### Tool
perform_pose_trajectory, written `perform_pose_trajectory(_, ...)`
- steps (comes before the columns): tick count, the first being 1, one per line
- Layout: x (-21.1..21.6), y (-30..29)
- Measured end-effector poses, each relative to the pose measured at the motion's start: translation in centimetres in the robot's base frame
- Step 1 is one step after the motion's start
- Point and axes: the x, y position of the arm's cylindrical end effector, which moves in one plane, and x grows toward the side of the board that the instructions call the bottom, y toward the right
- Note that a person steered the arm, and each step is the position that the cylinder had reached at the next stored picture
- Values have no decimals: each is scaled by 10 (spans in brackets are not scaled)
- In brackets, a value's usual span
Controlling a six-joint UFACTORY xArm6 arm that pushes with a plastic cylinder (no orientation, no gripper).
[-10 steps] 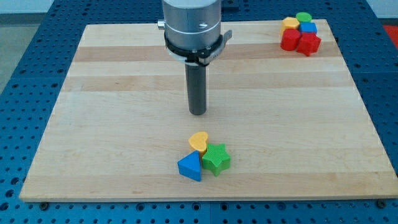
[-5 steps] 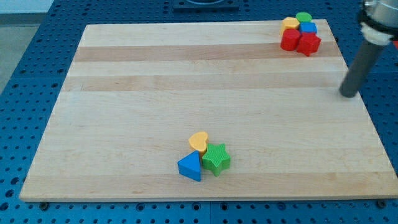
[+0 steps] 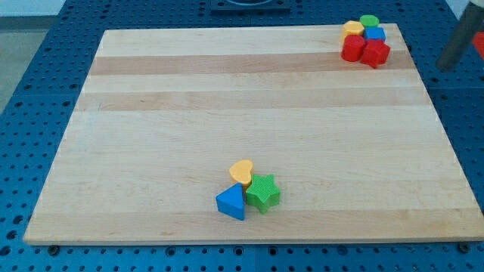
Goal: Push the red blocks towards the left side of the board
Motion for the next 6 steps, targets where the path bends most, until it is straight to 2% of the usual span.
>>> perform_pose_trajectory(1,-24,-16)
perform_pose_trajectory(4,-23,-241)
perform_pose_trajectory(5,-23,-293)
perform_pose_trajectory(6,-23,-275)
